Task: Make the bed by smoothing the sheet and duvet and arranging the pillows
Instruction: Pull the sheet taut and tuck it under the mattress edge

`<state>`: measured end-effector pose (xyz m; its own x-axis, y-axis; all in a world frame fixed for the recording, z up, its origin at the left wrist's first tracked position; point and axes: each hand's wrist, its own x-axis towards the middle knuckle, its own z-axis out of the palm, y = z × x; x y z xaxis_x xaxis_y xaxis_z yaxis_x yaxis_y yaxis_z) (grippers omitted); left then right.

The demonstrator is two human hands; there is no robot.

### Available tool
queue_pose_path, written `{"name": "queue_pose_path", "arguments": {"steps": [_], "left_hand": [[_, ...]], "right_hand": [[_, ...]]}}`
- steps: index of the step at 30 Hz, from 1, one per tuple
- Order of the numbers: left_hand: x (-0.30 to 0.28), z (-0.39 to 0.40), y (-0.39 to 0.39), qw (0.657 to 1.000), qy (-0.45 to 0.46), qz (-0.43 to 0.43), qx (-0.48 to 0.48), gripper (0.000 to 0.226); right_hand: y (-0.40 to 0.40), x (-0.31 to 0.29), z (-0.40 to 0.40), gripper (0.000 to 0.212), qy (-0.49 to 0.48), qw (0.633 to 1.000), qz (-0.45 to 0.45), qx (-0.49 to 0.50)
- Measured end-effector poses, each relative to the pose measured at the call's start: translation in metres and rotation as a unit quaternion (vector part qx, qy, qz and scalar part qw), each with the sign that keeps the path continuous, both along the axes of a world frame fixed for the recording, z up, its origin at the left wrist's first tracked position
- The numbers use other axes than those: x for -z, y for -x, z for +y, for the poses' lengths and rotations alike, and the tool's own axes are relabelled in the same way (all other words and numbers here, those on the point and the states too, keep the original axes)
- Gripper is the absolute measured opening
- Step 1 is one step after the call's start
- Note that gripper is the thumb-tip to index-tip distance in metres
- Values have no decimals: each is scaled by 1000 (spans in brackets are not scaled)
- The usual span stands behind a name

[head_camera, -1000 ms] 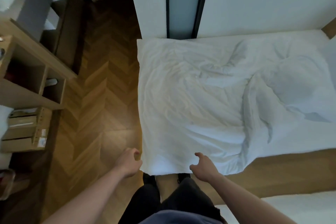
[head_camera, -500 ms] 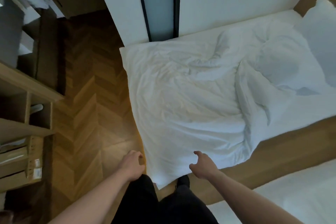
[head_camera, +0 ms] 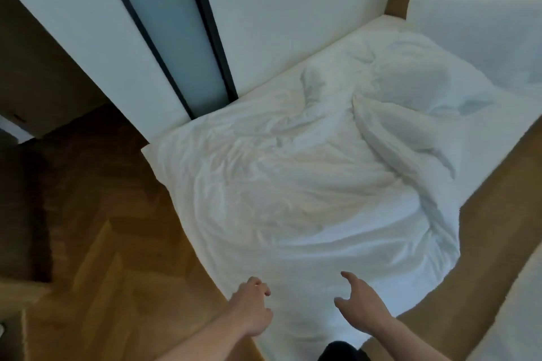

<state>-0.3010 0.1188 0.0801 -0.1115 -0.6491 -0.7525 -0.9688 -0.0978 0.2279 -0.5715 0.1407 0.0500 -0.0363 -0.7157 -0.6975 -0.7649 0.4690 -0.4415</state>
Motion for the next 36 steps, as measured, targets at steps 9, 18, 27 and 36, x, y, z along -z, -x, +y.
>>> {"name": "queue_pose_path", "arguments": {"steps": [9,18,27,36], "left_hand": [[185,33,-55,988,-50,33,144,65],[245,51,-81,974,-32,57,218,82],[304,60,-70,966,-27,46,253,92],[326,66,-69,976,21,85,201,92]], "right_hand": [[-89,173,69,78,-80,992,43,85],[-111,236,147,77,-98,940,33,325],[-110,317,185,104,-171,796,-40,579],[-125,372,179,139,-148,718,-183,655]]}}
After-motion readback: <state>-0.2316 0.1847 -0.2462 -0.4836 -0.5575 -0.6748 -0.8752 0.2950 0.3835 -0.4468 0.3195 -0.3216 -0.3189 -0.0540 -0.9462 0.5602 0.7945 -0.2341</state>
